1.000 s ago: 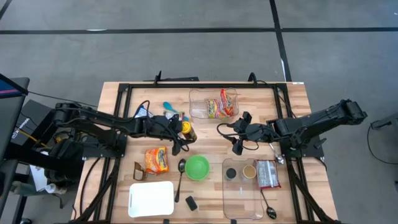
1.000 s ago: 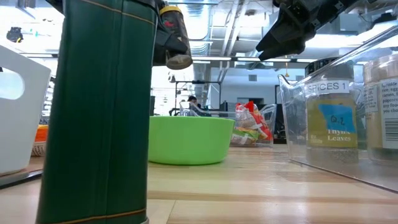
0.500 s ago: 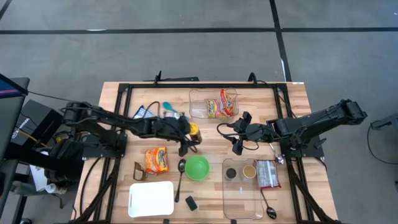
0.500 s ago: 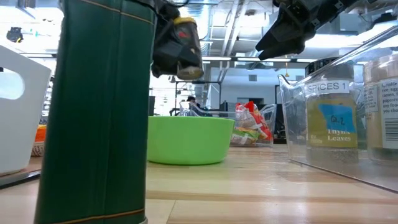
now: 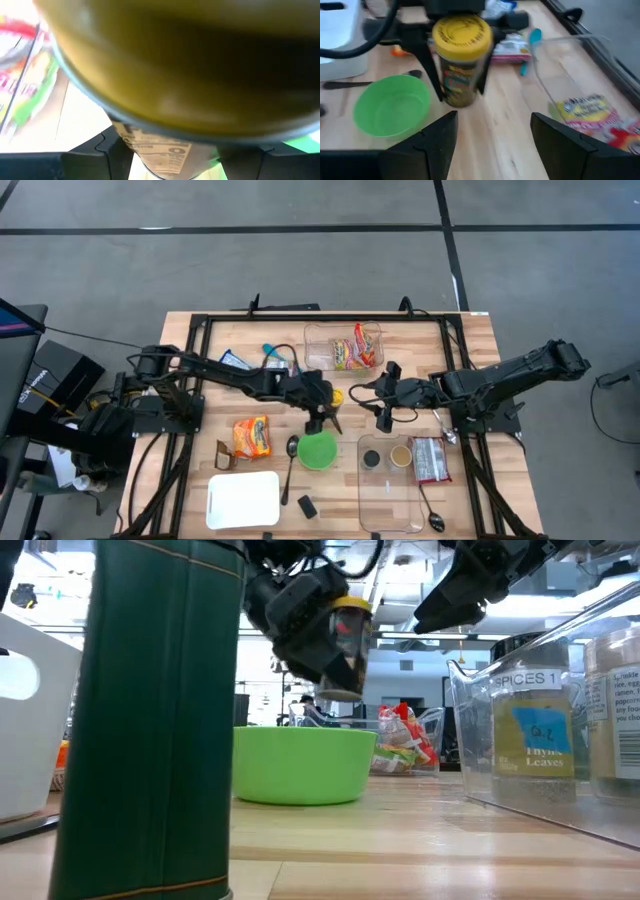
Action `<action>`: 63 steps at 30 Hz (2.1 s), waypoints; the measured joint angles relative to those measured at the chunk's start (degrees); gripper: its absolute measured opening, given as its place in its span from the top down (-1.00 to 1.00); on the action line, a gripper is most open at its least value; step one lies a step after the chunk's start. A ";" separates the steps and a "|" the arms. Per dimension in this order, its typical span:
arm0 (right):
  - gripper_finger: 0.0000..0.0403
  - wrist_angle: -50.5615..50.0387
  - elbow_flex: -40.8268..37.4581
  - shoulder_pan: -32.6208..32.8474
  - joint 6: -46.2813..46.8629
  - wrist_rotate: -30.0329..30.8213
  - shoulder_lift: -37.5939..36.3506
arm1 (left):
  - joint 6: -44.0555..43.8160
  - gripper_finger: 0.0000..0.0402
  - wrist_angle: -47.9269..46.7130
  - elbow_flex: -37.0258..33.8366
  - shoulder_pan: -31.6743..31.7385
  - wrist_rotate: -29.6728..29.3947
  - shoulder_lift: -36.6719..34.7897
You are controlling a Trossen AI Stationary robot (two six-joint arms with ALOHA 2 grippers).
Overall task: Pick & Place Food Item
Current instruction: Put the black seasoning into the bottom transparent bin
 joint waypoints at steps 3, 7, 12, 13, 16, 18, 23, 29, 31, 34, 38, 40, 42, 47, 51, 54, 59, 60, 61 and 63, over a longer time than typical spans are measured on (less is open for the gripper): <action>-0.21 0.92 0.00 -0.02 -1.09 -2.19 0.02 | 1.79 -0.13 0.00 1.24 0.00 1.30 0.78; -0.21 2.43 0.02 -0.02 -1.20 -2.71 0.02 | 2.57 -0.12 0.75 1.75 0.00 1.69 1.08; -0.21 3.80 0.02 -0.11 -1.18 -2.71 0.04 | 2.62 -0.13 0.67 1.75 0.00 1.67 1.08; -0.21 4.08 0.02 -0.13 -1.18 -2.71 0.04 | 2.64 -0.12 0.57 1.75 0.00 1.67 1.08; -0.21 5.09 0.02 -0.13 -1.16 -2.78 0.04 | 2.63 -0.13 0.56 1.75 0.00 1.67 1.08; -0.22 5.63 0.02 -0.13 -1.18 -2.92 0.04 | 2.64 -0.14 0.67 1.75 0.00 1.67 1.08; -0.22 6.07 0.02 -0.82 -1.01 -4.26 0.04 | 2.64 -0.12 0.56 1.75 0.00 1.69 1.08; -0.22 7.15 0.02 -4.16 -0.38 -8.34 0.04 | 2.64 -0.14 0.54 1.73 0.00 1.69 1.06; -0.22 8.12 0.02 -5.12 -0.40 -8.56 0.04 | 2.62 -0.12 0.47 1.73 0.00 1.69 1.06; -0.22 9.28 0.02 -5.91 -1.07 -8.75 0.04 | 2.62 -0.12 0.01 1.71 0.00 1.69 1.04; -0.22 9.29 0.02 -6.10 -1.47 -8.76 0.04 | 2.62 -0.14 -0.57 1.71 0.00 1.69 1.02; -0.22 9.13 0.02 -5.90 -1.51 -8.76 0.04 | 2.62 -0.13 -0.93 1.71 0.00 1.69 1.02; -0.22 8.86 0.02 -5.52 -1.75 -8.76 0.04 | 2.60 -0.12 -0.94 1.71 0.00 1.69 1.02; -0.22 8.90 0.02 -4.64 -5.51 -8.77 0.04 | 2.59 -0.14 -0.93 1.71 0.00 1.69 1.02; -0.22 8.90 0.02 -4.40 -5.00 -8.77 0.04 | 2.59 -0.12 -0.93 1.71 0.00 1.69 1.02; -0.22 8.93 0.02 -4.46 -2.30 -8.72 0.04 | 2.59 -0.14 -0.93 1.69 0.00 1.69 1.02; -0.22 8.70 0.02 -4.44 -0.31 -8.75 0.04 | 2.59 -0.13 -0.94 1.68 0.00 1.69 1.02; -0.22 8.67 0.02 -4.44 -0.35 -8.75 0.04 | 2.59 -0.12 -0.93 1.68 0.00 1.69 1.02; -0.22 8.67 0.02 -4.45 -0.36 -8.75 0.04 | 2.59 -0.12 -0.93 1.68 0.00 1.69 1.02; -0.22 8.66 0.02 -4.46 -0.37 -8.75 0.04 | 2.59 -0.13 -0.93 1.68 0.00 1.69 1.02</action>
